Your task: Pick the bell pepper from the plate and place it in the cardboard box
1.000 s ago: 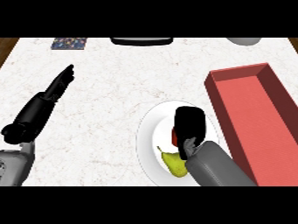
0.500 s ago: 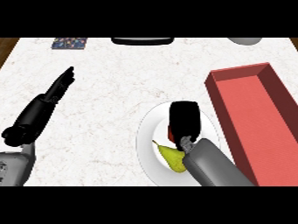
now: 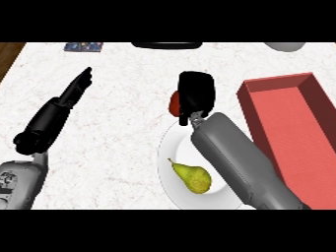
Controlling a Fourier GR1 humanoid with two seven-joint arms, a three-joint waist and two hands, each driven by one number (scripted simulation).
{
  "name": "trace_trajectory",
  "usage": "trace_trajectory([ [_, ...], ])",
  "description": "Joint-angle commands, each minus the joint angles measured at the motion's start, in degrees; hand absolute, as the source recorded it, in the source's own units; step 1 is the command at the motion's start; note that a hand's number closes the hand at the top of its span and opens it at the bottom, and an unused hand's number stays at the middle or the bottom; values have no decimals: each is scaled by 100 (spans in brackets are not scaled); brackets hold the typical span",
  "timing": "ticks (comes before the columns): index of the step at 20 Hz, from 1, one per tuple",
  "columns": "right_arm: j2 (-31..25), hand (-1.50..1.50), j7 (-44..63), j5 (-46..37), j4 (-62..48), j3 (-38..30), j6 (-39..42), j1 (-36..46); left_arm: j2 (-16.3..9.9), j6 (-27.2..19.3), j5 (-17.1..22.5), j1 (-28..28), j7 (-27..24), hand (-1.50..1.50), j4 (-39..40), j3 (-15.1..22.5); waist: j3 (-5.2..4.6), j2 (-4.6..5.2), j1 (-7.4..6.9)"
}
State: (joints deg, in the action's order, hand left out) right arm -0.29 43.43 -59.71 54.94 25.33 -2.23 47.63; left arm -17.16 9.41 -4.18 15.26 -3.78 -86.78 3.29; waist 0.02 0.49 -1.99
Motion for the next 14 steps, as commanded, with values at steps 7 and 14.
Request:
trace_trajectory([
  [7,28,150,1324,-357,169,-47,-289,1346,21,9,-57,-277,-47,0,-178,-103,-4,-61,98],
  [14,-478,150,2404,-1075,778,-917,-679,1466,-79,163,83,-406,-222,0,1,-274,-4,-80,238],
])
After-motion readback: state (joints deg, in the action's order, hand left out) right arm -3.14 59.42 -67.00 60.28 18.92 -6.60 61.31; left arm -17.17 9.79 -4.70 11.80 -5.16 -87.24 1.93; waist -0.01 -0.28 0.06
